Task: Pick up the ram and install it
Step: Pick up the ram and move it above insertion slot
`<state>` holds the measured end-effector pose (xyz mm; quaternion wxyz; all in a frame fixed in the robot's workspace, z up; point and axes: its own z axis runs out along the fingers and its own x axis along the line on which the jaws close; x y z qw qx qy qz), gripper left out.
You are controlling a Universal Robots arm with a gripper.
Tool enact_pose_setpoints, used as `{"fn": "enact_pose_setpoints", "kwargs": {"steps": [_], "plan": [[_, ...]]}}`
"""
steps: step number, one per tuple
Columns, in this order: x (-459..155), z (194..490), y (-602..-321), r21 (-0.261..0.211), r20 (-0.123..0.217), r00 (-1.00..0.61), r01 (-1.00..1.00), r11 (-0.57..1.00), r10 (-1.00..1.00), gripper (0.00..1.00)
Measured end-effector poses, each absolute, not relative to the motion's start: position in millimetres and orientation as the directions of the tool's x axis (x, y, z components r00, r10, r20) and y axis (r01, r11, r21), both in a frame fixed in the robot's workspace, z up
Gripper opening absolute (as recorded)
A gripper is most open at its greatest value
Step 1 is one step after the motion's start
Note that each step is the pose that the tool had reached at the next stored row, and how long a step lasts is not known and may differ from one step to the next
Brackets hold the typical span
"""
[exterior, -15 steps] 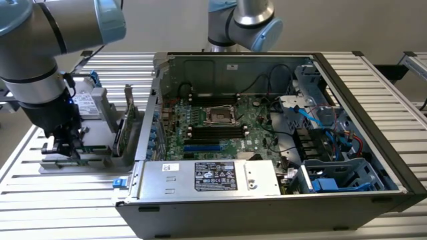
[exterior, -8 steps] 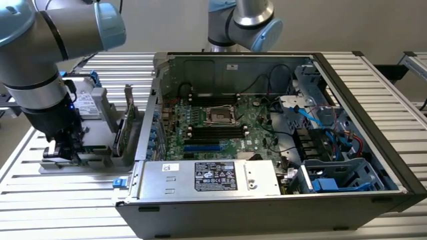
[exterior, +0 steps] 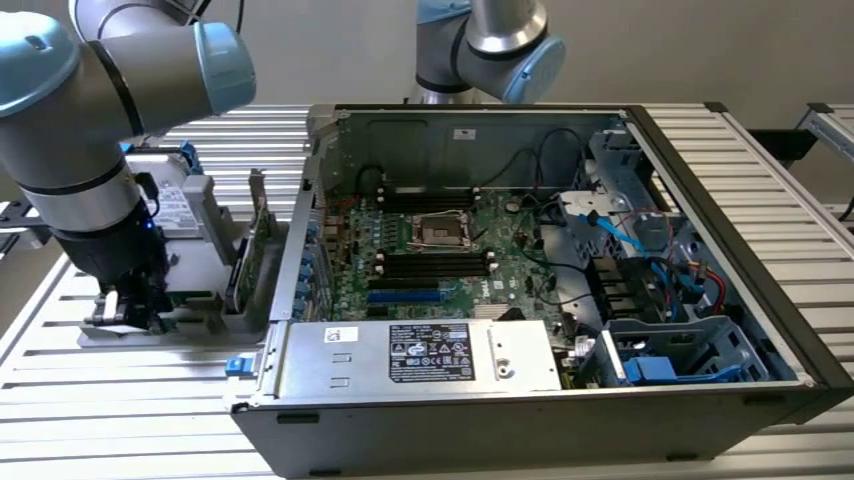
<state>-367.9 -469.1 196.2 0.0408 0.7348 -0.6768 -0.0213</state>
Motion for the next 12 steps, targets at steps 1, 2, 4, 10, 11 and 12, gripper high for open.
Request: {"fn": "enact_pose_setpoints", "kwargs": {"steps": [1,2,4,10,11,12], "plan": [[-367.5,195.2,-469.2,0.089,0.024,0.083,-0.993,-0.081,-0.996,0.36],[-367.5,194.2,-469.1,0.089,0.024,0.083,-0.993,-0.081,-0.996,0.36],[-367.5,192.2,-469.2,0.089,0.024,0.083,-0.993,-0.081,-0.996,0.36],[-367.4,191.2,-469.2,0.089,0.024,0.083,-0.993,-0.081,-0.996,0.34],[-367.5,191.0,-469.2,0.089,0.024,0.083,-0.993,-0.081,-0.996,0.34],[-367.4,190.8,-469.2,0.089,0.024,0.083,-0.993,-0.081,-0.996,0.28]]}}
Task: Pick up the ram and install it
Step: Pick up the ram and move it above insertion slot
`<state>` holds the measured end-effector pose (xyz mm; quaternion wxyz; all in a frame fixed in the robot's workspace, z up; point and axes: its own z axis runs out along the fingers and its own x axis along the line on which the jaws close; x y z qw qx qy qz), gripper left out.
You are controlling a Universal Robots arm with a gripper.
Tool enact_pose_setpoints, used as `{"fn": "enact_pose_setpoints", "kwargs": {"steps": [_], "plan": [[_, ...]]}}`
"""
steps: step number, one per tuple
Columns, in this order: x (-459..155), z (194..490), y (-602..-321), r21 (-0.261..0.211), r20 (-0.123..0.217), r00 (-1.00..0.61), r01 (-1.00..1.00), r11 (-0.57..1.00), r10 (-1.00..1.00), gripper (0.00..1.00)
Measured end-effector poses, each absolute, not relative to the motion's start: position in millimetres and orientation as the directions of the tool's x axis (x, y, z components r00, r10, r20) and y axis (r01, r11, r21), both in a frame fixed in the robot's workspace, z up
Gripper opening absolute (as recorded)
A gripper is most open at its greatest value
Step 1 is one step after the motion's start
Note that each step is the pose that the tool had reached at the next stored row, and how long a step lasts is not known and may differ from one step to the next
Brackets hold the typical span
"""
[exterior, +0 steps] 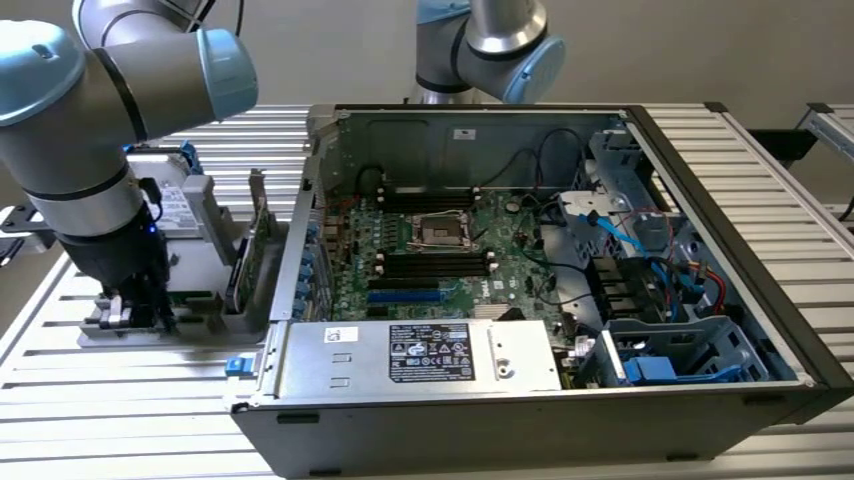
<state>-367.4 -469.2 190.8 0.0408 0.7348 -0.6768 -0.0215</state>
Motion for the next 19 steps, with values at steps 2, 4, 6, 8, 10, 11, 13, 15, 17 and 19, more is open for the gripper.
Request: {"fn": "enact_pose_setpoints", "kwargs": {"steps": [2,4,6,8,10,11,13,15,17,19], "plan": [[-367.4,190.4,-469.2,0.089,0.024,0.083,-0.993,-0.081,-0.996,0.22],[-367.4,190.1,-469.2,0.089,0.024,0.083,-0.993,-0.081,-0.996,0.14],[-367.4,189.8,-469.2,0.089,0.024,0.083,-0.993,-0.081,-0.996,0.14],[-367.4,189.6,-469.2,0.089,0.024,0.083,-0.993,-0.081,-0.996,0.14],[-367.4,189.5,-469.2,0.089,0.024,0.083,-0.993,-0.081,-0.996,0.14],[-367.4,189.5,-469.2,0.089,0.024,0.083,-0.993,-0.081,-0.996,0.14],[-367.4,189.5,-469.2,0.089,0.024,0.082,-0.993,-0.080,-0.996,0.14],[-367.4,189.5,-469.2,0.089,0.024,0.081,-0.993,-0.079,-0.996,0.14],[-367.4,189.7,-469.1,0.089,0.024,0.080,-0.993,-0.078,-0.996,0.14],[-367.2,190.4,-469.1,0.088,0.023,0.080,-0.993,-0.078,-0.997,0.14]]}}
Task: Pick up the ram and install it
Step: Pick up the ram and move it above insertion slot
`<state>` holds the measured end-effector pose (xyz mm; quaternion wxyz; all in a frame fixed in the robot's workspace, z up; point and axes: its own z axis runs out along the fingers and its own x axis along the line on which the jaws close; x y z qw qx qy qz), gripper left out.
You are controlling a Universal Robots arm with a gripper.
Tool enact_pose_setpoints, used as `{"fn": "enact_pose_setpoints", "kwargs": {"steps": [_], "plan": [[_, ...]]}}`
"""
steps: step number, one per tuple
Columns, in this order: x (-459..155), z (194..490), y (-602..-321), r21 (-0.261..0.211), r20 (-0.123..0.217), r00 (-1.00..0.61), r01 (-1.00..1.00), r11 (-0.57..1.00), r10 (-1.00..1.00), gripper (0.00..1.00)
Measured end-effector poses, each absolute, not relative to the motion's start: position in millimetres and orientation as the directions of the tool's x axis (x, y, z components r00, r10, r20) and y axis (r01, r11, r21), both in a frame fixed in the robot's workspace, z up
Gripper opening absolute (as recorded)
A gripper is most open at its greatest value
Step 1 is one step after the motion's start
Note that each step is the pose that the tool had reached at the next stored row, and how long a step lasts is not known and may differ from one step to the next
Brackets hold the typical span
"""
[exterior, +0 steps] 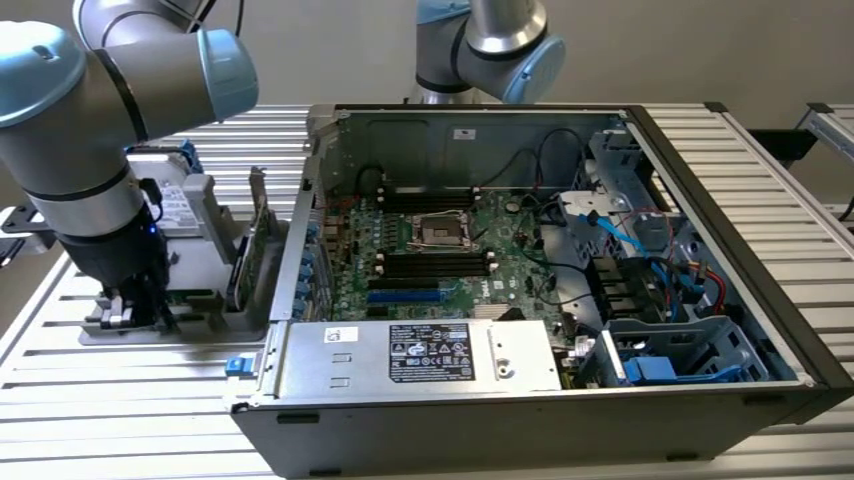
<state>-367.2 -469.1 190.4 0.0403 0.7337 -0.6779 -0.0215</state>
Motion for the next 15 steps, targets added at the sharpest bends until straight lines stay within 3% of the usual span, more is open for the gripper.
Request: {"fn": "enact_pose_setpoints", "kwargs": {"steps": [15], "plan": [[-366,208,-469,0.089,0.024,0.080,-0.993,-0.077,-0.997,0.14]]}}
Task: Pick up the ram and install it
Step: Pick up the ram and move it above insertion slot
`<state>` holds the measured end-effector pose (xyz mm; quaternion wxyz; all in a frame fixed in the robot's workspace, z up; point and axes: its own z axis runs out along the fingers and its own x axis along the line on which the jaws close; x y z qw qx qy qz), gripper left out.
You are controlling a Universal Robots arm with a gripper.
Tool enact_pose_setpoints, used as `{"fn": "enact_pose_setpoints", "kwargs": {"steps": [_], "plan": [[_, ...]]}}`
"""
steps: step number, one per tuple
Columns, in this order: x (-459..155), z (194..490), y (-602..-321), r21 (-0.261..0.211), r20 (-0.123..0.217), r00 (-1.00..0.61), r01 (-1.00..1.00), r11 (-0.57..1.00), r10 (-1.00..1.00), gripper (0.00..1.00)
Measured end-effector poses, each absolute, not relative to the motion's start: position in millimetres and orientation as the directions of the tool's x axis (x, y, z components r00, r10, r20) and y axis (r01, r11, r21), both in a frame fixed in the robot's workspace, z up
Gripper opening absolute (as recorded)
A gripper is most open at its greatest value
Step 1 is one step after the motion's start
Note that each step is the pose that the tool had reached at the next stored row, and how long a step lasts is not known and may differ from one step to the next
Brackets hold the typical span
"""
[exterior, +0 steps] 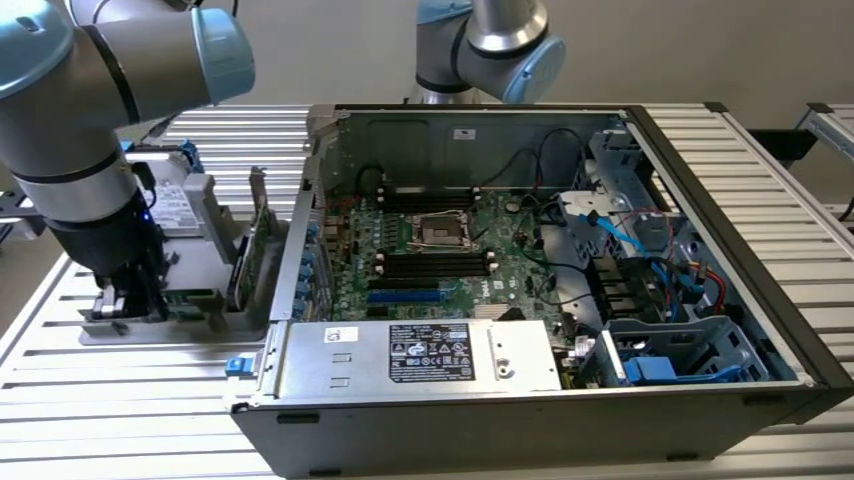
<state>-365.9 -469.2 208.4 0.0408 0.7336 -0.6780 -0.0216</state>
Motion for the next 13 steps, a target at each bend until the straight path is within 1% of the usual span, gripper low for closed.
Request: {"fn": "enact_pose_setpoints", "kwargs": {"steps": [8,13], "plan": [[-364,220,-469,0.089,0.023,0.080,-0.993,-0.077,-0.997,0.14],[-363,235,-469,0.089,0.022,0.080,-0.993,-0.077,-0.997,0.14]]}}
